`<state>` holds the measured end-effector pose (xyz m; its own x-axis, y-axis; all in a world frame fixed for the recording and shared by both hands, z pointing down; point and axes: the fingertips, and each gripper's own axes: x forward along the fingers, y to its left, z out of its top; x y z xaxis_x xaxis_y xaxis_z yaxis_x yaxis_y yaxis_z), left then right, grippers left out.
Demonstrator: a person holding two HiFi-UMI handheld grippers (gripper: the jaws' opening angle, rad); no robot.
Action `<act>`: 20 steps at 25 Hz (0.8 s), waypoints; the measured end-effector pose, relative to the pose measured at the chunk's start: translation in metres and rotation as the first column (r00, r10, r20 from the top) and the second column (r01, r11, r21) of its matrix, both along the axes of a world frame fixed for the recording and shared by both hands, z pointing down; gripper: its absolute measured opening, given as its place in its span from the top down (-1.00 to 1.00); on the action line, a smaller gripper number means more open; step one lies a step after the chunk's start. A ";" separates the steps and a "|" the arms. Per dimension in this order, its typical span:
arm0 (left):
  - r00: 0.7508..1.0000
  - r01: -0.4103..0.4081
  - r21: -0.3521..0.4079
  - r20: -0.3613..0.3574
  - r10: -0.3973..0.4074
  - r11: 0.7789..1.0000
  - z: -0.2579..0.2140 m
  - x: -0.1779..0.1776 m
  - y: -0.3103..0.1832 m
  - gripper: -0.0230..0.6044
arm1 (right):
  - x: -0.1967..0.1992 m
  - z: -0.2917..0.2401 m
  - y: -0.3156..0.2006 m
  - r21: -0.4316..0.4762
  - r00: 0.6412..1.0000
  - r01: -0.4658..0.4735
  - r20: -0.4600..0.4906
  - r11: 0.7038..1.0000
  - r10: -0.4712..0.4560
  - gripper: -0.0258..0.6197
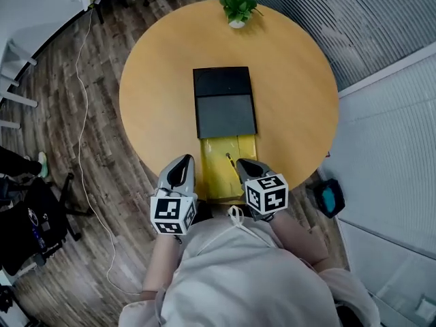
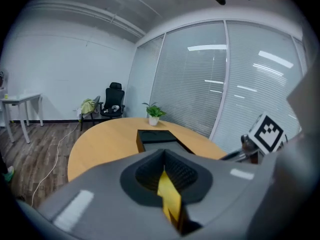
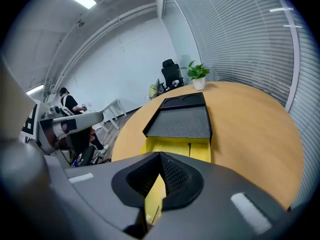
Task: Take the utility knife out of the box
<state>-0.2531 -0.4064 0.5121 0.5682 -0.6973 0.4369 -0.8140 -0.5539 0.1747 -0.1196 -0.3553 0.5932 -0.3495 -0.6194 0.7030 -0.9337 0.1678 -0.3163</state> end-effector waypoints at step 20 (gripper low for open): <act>0.997 0.057 -0.161 -0.035 -0.063 0.985 0.081 -0.043 0.004 0.91 | -0.010 0.128 0.006 -0.352 0.952 0.008 -0.284 0.936 -0.115 0.62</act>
